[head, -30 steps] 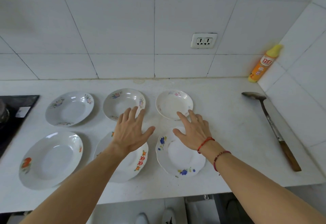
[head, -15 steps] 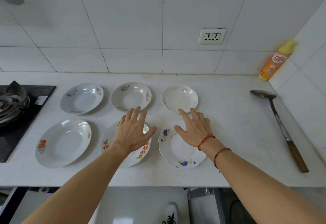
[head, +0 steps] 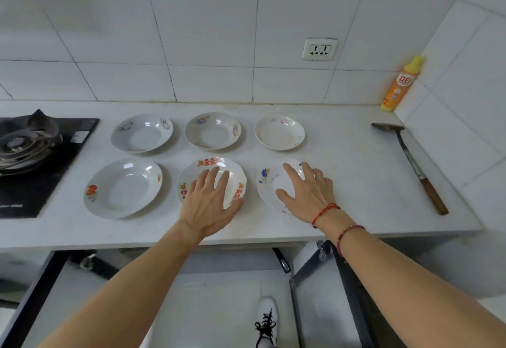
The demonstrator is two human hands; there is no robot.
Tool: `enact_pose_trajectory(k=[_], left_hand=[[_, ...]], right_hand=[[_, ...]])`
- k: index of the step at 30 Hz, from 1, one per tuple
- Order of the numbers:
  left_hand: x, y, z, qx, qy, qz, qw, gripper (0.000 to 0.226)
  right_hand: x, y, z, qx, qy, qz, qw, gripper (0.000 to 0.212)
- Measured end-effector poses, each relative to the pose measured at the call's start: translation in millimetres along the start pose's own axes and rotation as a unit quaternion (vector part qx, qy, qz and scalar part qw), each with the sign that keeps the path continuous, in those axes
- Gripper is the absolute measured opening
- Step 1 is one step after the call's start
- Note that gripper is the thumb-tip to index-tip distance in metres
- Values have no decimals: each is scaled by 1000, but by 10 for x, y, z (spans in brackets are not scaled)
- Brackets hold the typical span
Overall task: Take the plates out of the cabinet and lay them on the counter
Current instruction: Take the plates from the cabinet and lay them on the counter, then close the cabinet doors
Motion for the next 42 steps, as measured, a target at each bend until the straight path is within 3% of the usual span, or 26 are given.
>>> enact_pose_trajectory(k=[6, 16, 22, 32, 42], left_hand=[[107, 1054, 190, 3, 5, -7, 1000, 84], [152, 2304, 390, 8, -18, -28, 999, 83], [-2, 2623, 415, -8, -23, -35, 999, 81], [-558, 2865, 42, 46, -11, -24, 999, 85], [-1326, 2739, -412, 92, 34, -78, 992, 85]], right_hand=[[397, 1109, 110, -34, 21, -13, 999, 69], [744, 2478, 68, -18, 34, -40, 998, 71], [628, 3013, -126, -7, 40, -49, 998, 71], [104, 3419, -274, 21, 8, -68, 997, 68], [-657, 3780, -477, 70, -40, -155, 985, 76]])
Point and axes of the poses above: each hand's wrist, its own y-axis away from the middle knuckle, its own z-axis out of the back of the hand, x = y × z, the point moved 4 cm from there along -y, towards the middle knuckle
